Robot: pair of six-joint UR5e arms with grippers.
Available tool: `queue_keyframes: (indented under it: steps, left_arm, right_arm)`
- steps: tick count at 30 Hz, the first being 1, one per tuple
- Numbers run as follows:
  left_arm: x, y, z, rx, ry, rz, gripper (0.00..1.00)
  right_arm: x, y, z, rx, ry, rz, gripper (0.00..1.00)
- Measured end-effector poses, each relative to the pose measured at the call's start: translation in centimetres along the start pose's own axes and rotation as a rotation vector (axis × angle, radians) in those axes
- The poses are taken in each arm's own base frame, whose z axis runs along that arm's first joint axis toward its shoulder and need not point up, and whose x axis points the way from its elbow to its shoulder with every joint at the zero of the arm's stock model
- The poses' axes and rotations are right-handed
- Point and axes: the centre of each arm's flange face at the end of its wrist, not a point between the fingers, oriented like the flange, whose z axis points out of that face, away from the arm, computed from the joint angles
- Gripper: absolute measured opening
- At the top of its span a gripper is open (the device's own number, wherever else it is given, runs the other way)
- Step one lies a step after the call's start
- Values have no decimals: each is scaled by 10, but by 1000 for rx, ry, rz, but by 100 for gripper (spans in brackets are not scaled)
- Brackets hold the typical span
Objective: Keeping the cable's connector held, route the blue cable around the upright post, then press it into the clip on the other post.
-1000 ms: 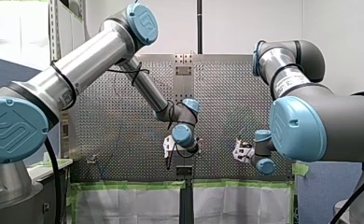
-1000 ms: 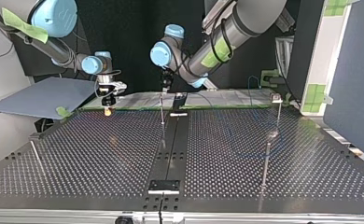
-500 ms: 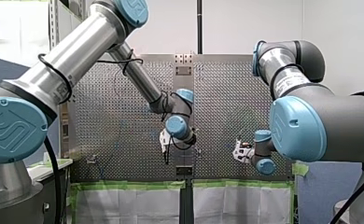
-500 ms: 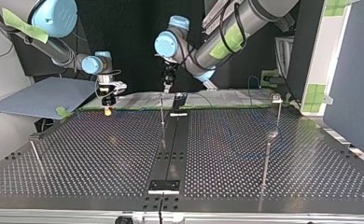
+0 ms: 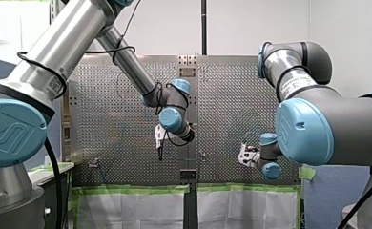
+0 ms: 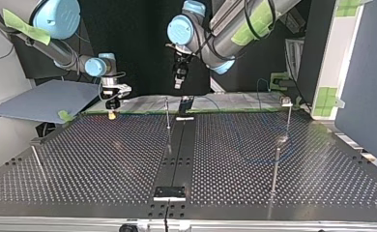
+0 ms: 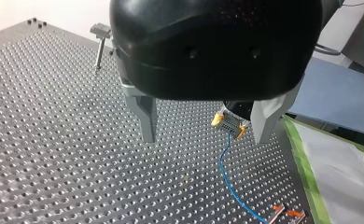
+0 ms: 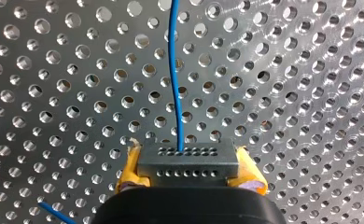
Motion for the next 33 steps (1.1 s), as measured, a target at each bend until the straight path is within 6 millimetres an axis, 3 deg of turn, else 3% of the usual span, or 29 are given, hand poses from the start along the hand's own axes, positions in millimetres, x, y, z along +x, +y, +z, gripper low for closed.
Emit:
queue_keyframes:
  steps: [33]
  left_arm:
    - [-26,48,-118,-9,-16,62,100]
  right_arm:
    - [-4,4,-3,-35,-14,-21,0]
